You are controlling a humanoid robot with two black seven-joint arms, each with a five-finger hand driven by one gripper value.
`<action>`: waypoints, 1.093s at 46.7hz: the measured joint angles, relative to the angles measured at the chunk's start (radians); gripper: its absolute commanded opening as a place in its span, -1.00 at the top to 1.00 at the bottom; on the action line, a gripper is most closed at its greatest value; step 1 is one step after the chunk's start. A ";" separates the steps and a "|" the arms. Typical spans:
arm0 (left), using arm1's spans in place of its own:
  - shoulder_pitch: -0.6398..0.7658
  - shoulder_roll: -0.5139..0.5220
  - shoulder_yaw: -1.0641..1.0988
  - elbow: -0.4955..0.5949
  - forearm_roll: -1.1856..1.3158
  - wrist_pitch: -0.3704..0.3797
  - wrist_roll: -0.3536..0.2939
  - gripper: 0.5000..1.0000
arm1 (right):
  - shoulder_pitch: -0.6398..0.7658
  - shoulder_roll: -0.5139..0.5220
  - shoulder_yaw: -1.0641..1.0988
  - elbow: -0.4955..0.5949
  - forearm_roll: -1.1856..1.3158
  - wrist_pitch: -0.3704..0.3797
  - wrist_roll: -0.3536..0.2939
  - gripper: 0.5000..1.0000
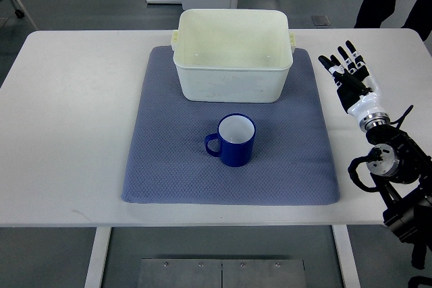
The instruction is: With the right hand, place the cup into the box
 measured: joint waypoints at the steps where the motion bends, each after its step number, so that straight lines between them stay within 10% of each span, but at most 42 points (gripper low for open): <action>1: 0.000 0.000 0.000 0.000 0.000 0.000 0.000 -1.00 | 0.000 0.000 0.000 0.000 0.000 0.000 0.000 -1.00; 51: -0.001 0.000 -0.002 0.000 -0.001 0.000 0.000 -1.00 | -0.006 -0.006 -0.037 0.001 0.004 0.006 0.001 -1.00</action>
